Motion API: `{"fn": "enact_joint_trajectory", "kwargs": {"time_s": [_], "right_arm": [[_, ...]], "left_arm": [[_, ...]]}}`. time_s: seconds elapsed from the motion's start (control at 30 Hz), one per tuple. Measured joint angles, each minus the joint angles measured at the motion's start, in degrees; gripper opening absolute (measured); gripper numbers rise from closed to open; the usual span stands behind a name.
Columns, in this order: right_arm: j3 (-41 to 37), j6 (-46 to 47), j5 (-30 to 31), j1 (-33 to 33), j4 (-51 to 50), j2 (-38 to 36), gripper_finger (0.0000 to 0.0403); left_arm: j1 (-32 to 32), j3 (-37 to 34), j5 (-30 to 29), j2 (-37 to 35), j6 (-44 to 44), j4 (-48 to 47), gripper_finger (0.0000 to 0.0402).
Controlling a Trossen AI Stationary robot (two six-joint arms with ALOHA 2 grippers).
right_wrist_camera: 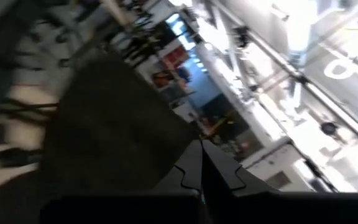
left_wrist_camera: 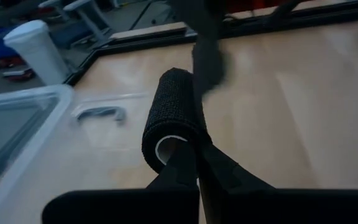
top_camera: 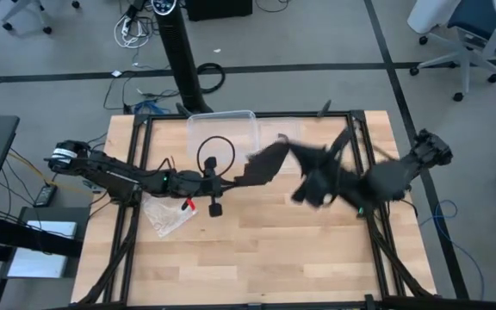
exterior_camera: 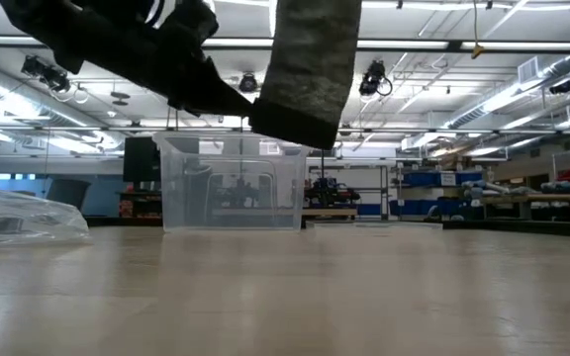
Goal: Roll bandage
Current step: Roll the black bandage
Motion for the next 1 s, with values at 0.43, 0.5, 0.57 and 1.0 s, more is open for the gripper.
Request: {"fn": "enact_joint_trajectory", "kwargs": {"time_s": [0.43, 0.5, 0.57, 1.0], "right_arm": [[0.0, 54.2, -0.9, 8.9, -41.5, 9.8, 0.0000], [0.0, 56.8, 2.2, 9.0, -44.6, 10.5, 0.0000], [0.0, 56.2, 6.3, 8.4, -45.2, 10.5, 0.0000], [0.0, 44.3, 11.6, -4.4, -41.0, -2.6, 0.0000]], "left_arm": [[1.4, 0.0, -0.2, 0.0, 0.9, -0.1, 0.0000], [1.4, 0.0, 0.7, 0.0, 0.9, -0.1, 0.0000], [1.3, 0.0, 2.0, 0.0, 0.8, -0.3, 0.0000], [-2.2, -1.6, 10.7, 0.0, -2.2, -0.6, 0.0000]]}}
